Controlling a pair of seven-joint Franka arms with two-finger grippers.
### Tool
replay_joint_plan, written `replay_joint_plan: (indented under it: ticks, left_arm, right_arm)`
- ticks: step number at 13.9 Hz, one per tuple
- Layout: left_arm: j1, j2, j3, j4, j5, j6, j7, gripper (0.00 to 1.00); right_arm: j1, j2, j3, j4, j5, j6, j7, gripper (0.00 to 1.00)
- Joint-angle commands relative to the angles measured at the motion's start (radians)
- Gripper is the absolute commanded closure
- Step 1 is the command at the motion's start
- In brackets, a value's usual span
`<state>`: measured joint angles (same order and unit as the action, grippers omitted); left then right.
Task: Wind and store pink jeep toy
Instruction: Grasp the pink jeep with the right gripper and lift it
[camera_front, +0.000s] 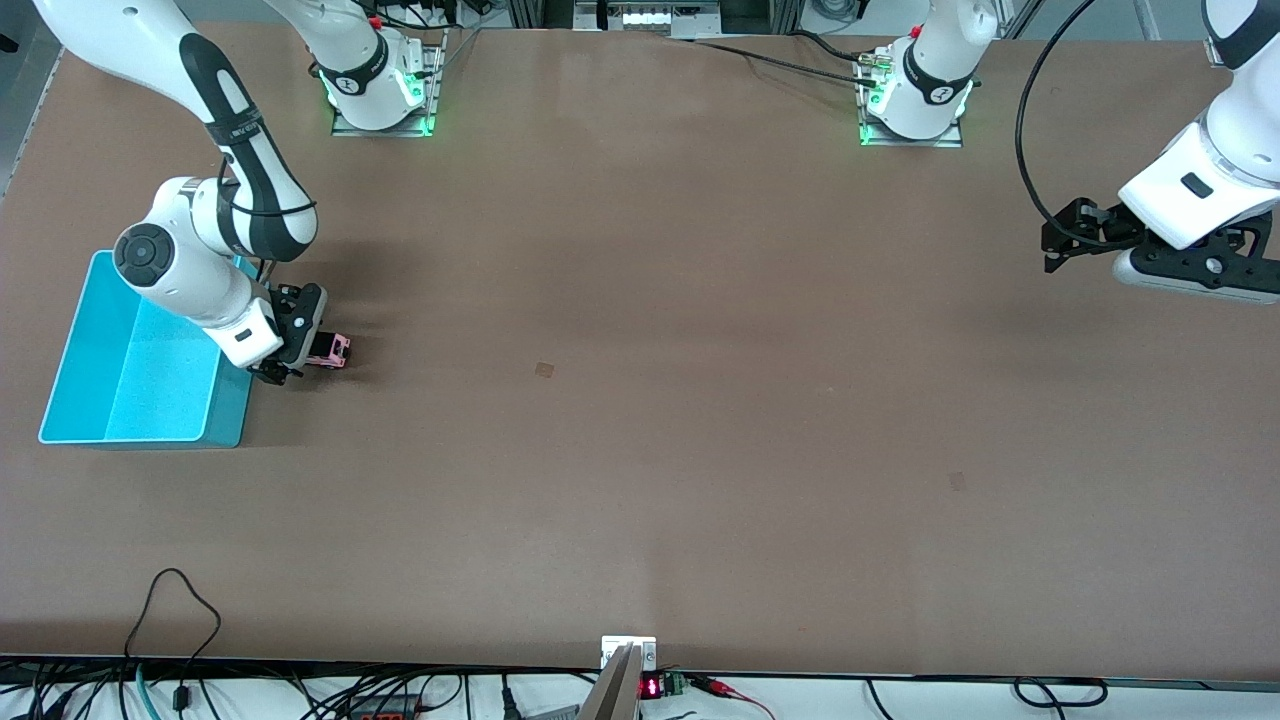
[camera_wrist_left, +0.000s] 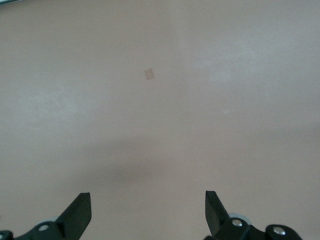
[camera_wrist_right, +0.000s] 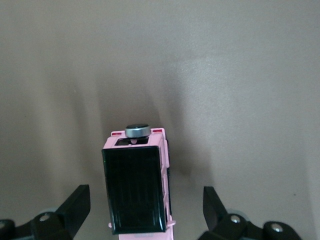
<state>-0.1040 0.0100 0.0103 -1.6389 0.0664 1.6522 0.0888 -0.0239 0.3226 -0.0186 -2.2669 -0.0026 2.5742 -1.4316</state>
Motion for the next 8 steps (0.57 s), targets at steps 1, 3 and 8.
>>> replay_joint_plan:
  ticks: [1,3,8]
  left_arm:
    - [0.006,0.008,-0.001,0.03,0.001,-0.012,0.025,0.0]
    - [0.006,0.018,0.0,0.047,0.006,-0.012,0.026,0.0]
    - [0.024,0.018,0.0,0.05,0.006,-0.02,0.023,0.0]
  right_arm:
    - [-0.027,-0.007,0.012,-0.023,0.007,0.021,-0.026,0.02]
    - [-0.028,-0.004,0.012,-0.023,0.007,0.02,-0.027,0.25]
    - [-0.03,-0.005,0.012,-0.022,0.007,0.008,-0.026,1.0]
